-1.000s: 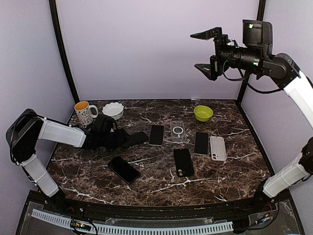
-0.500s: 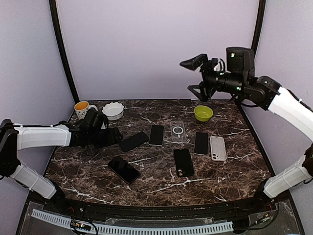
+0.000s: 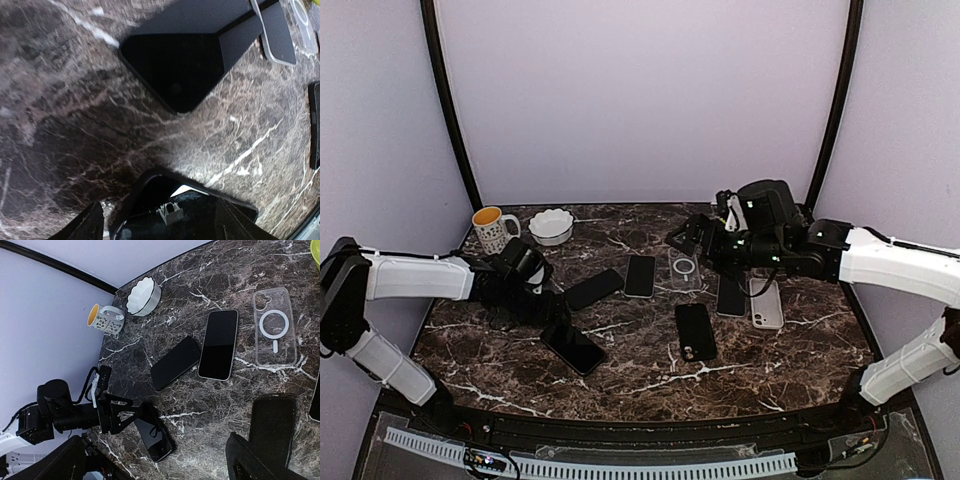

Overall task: Take the phone out of the phone case
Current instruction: Adjust the phone with the phone case at the center of the board.

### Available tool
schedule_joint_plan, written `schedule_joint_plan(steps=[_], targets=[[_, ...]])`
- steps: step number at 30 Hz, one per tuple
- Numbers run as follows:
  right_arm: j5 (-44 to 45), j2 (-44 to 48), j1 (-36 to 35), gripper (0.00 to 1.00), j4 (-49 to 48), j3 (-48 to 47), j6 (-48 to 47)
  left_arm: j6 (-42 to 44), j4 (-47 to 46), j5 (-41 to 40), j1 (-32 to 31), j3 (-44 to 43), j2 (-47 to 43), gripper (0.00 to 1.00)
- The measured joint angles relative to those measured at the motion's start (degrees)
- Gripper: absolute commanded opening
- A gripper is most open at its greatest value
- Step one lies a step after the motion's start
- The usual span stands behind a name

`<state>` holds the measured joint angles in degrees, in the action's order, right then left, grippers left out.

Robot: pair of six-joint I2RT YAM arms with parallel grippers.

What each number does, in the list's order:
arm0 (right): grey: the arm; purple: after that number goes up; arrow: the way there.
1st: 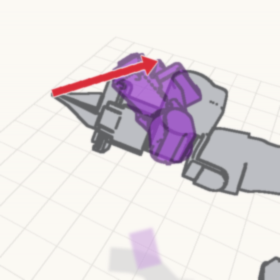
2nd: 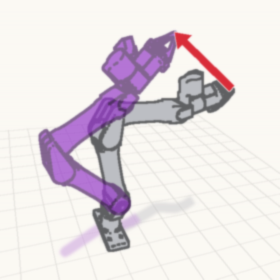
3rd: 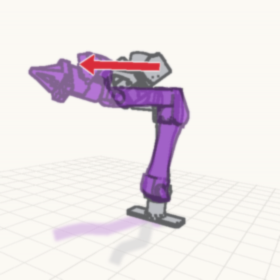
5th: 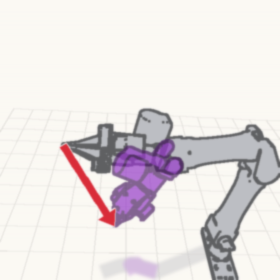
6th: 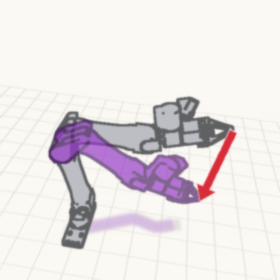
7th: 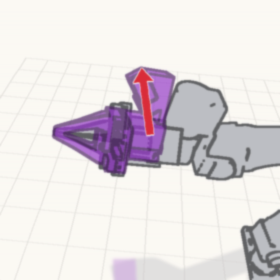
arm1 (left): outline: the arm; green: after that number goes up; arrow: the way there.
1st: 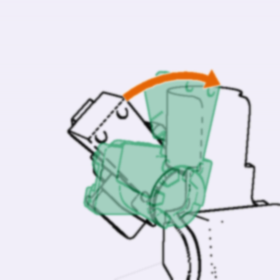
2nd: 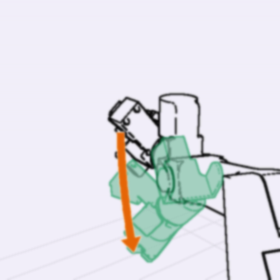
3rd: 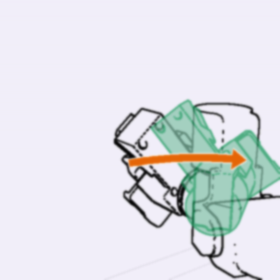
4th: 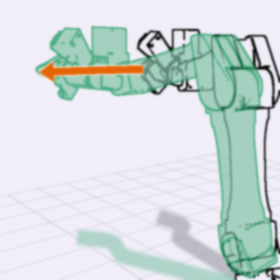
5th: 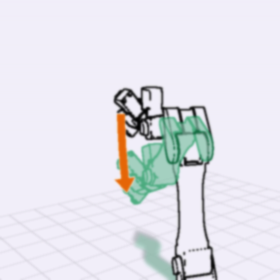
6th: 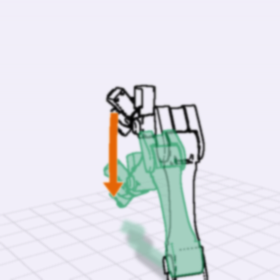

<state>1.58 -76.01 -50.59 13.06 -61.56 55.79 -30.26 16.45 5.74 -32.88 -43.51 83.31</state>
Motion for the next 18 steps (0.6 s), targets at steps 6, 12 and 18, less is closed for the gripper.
schedule_joint_plan(steps=[6,12,18], targets=[[1.22,0.48,-0.72,0.99,1.38,2.12,-4.48,0.68,0.92,1.90,0.00,1.64,1.22,0.79],[2.91,0.61,-0.76,0.99,4.42,3.28,-8.22,1.20,0.07,3.87,0.00,4.13,-0.44,0.77],[4.46,2.95,-0.76,0.99,6.54,5.64,-12.15,0.44,-0.02,5.46,0.00,5.44,-1.92,0.75]])
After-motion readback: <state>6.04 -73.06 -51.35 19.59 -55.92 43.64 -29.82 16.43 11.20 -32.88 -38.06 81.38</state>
